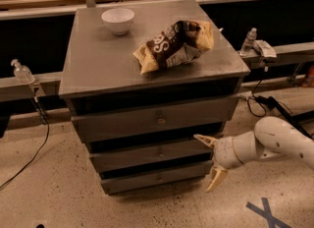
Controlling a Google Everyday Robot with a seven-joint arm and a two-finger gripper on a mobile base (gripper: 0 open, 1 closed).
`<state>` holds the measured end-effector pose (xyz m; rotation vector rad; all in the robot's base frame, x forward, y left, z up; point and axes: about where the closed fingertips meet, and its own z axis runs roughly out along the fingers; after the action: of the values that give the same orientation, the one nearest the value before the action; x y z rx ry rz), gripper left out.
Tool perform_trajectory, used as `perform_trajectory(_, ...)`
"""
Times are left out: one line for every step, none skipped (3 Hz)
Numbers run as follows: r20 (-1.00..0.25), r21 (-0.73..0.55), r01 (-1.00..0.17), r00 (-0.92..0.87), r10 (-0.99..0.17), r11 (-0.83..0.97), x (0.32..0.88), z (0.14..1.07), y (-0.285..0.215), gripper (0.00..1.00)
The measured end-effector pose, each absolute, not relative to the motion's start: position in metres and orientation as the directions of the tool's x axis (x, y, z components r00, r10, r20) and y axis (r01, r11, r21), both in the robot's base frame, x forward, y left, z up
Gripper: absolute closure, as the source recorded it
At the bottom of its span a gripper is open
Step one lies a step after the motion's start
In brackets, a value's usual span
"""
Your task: Open middle drawer
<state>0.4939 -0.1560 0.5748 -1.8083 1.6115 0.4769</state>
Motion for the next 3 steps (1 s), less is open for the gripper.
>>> perform_trajectory(-0.760, -0.230, -0.971, 0.217, -0.613, -0.058, 0.506, 0.564, -0.153, 0.00)
perform_trajectory(-0.757, -0.231, -0.971, 0.217, -0.617, -0.057, 0.506, 0.564, -0.152, 0.00)
perform_trajectory(-0.729, -0.291, -0.956, 0.252, -0.636, -0.045, 0.514, 0.552, -0.157, 0.00)
